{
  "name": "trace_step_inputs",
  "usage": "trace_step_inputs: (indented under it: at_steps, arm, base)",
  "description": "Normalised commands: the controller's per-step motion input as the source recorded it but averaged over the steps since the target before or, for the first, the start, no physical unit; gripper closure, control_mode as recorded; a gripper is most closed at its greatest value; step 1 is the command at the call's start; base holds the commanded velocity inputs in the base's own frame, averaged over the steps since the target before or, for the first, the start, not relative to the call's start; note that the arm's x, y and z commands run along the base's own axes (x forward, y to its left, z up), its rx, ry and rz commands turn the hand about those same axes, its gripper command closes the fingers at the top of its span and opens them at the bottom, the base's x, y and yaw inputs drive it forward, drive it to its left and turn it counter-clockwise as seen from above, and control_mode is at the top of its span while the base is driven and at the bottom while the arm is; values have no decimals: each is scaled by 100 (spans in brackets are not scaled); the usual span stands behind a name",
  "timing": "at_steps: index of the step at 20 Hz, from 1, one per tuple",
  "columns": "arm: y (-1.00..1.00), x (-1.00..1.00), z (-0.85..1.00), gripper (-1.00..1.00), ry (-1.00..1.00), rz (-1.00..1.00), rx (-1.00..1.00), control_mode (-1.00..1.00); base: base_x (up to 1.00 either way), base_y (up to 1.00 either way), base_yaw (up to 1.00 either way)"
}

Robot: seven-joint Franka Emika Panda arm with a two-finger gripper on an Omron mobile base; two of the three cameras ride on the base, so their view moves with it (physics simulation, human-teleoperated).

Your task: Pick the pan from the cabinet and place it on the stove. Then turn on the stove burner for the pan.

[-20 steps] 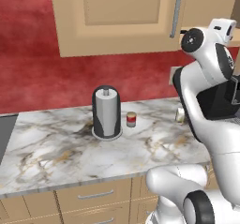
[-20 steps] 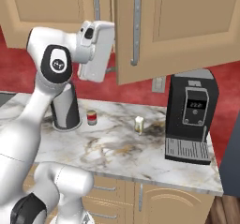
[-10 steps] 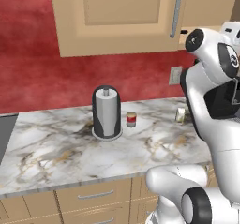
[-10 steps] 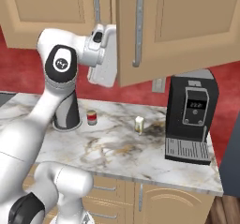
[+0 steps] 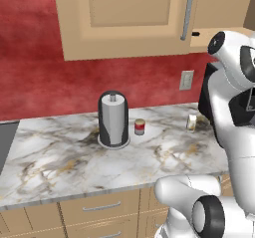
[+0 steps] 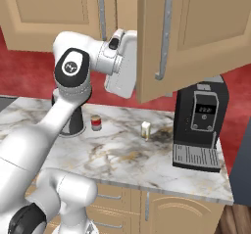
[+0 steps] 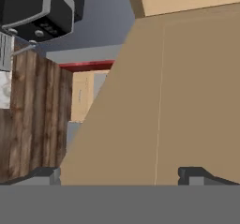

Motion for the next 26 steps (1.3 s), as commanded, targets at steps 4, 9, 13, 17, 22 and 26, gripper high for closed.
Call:
trace_step_inputs:
  at_steps: [4, 9, 13, 17, 22, 26]
  arm:
    - [-67, -32, 0, -100, 2, -21, 0, -100]
    - [-89, -18, -1, -100, 6, -16, 0, -100]
    - [-91, -3, 0, -100, 3, -10, 0, -100]
    - [-91, 0, -3, -100, 2, -3, 3, -100]
    - [-81, -1, -21, -100, -1, -1, 10, -100]
    - [-62, -1, -21, -100, -10, -1, 16, -100]
  base:
    - [0, 0, 0]
    - [0, 0, 0]
    - [0, 0, 0]
    - [0, 0, 0]
    - [0, 0, 0]
    - [0, 0, 0]
